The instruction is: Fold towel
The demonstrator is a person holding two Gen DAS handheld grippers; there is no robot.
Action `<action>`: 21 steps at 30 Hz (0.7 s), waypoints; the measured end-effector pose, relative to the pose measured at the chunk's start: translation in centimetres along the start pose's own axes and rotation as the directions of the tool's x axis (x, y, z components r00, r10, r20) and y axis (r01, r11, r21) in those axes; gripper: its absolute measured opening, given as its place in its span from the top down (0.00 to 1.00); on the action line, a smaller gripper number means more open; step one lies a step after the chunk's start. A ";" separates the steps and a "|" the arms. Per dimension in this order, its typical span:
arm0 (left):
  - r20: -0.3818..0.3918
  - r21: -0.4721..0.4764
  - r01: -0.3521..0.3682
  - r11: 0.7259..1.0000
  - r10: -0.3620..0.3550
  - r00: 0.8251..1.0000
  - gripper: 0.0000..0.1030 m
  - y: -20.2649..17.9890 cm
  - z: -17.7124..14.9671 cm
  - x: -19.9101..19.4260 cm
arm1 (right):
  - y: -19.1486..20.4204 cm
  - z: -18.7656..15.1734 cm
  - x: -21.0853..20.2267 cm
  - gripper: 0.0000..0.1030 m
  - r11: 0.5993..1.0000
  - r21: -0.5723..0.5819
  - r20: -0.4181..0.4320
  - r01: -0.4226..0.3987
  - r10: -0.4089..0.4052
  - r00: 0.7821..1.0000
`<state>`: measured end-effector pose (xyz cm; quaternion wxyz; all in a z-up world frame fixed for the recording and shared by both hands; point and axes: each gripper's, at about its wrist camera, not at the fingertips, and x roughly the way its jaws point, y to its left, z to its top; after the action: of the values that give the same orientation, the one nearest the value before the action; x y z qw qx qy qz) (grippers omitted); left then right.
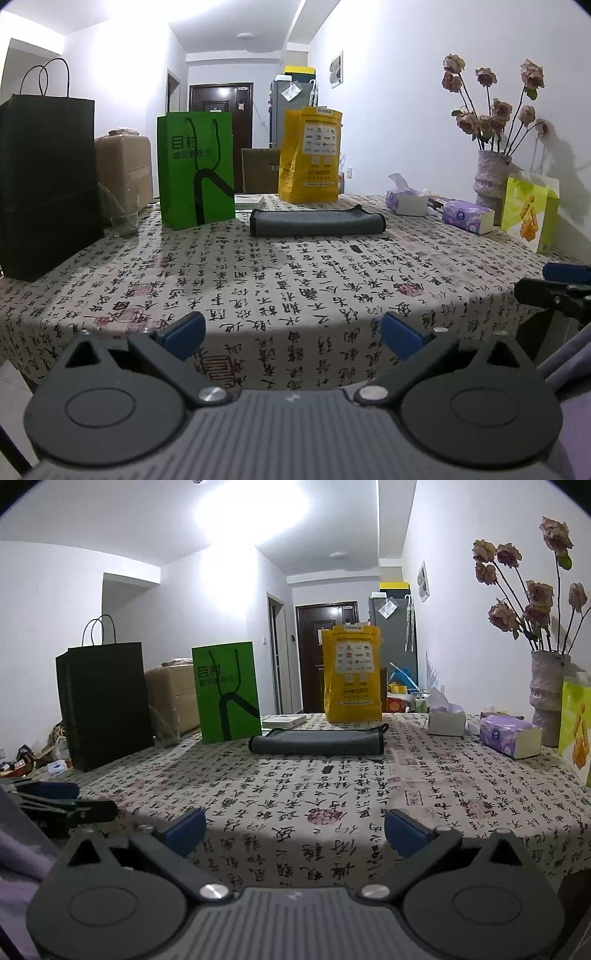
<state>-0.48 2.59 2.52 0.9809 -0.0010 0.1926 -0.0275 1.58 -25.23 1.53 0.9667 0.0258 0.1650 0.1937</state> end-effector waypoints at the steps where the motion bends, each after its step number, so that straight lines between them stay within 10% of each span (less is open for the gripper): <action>1: 0.000 0.000 0.000 1.000 0.000 1.000 0.00 0.0 0.0 0.0 | 0.0 0.0 0.0 0.00 1.000 0.001 0.000 -0.001 0.001 1.000; 21: -0.004 -0.001 0.015 1.000 -0.015 1.000 0.00 -0.3 0.0 0.1 | 0.1 -0.1 0.4 0.00 1.000 0.001 -0.015 -0.003 0.003 1.000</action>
<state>-0.37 2.23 2.48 0.9802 -0.0030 0.1948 -0.0347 1.90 -25.01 1.34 0.9652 0.0250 0.1721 0.1954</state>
